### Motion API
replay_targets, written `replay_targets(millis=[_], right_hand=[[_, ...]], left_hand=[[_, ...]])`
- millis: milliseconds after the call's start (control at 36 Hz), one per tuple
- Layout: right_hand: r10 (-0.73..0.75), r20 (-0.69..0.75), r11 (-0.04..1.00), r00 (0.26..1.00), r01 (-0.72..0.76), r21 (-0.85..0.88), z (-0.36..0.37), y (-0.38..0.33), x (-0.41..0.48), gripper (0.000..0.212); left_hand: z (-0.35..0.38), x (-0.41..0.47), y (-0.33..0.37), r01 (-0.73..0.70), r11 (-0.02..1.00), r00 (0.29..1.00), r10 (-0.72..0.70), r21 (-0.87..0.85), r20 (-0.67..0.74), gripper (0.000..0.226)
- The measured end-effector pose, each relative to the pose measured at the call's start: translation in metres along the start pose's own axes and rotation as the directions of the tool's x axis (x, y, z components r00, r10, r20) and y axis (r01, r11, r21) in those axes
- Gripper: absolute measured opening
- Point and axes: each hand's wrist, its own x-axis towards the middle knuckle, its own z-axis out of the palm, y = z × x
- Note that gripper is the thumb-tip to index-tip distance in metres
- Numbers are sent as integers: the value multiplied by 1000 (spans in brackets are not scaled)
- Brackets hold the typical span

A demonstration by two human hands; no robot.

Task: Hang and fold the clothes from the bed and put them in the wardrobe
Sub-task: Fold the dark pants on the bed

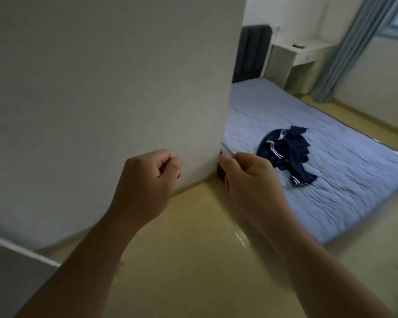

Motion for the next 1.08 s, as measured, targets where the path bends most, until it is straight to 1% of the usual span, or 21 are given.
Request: replay_targets(millis=[111,194,333,417,556,667,722,778,833,944,1083], right_hand=[[70,-54,997,996,-72,-34,-57,50,34,51],[132,-97,990,986,-137,-45,-86,89,66,51],[226,-145,972,963,-233,-31,-116,150,123,49],[262,-184,960,947,-276,-55,-136,194,173,49],[333,-234,923,913,-367,-117,-170,244,252,47],[422,-241,887,874,-453,-89,-189,281,305,47],[458,-249,867,854,-491,-88,-199,303,328,48],[510,-259,839,820,-540,-59,-208,330,348,50],[574,-263,799,776,-601,-29,-218,361,366,51],[680,-234,713,695,-701,-9,-232,438,404,44],[822,-192,559,537,-826,81,-237,556,463,45]], left_hand=[[75,38,34,-23,999,990,26,-25,142,39],[126,68,47,-25,999,978,33,-39,204,37],[205,122,43,-7,998,956,25,-60,293,36],[270,170,34,-20,996,931,52,-91,361,37],[369,249,27,-20,992,852,81,-123,518,39],[439,304,29,-10,991,754,97,-137,649,38],[470,328,30,-40,992,708,110,-117,698,38],[502,350,29,-64,993,671,117,-99,733,38],[535,370,27,-44,996,623,84,-72,777,38],[606,400,23,-17,1000,540,12,-3,842,35],[703,427,12,-9,995,450,-89,104,889,26]])
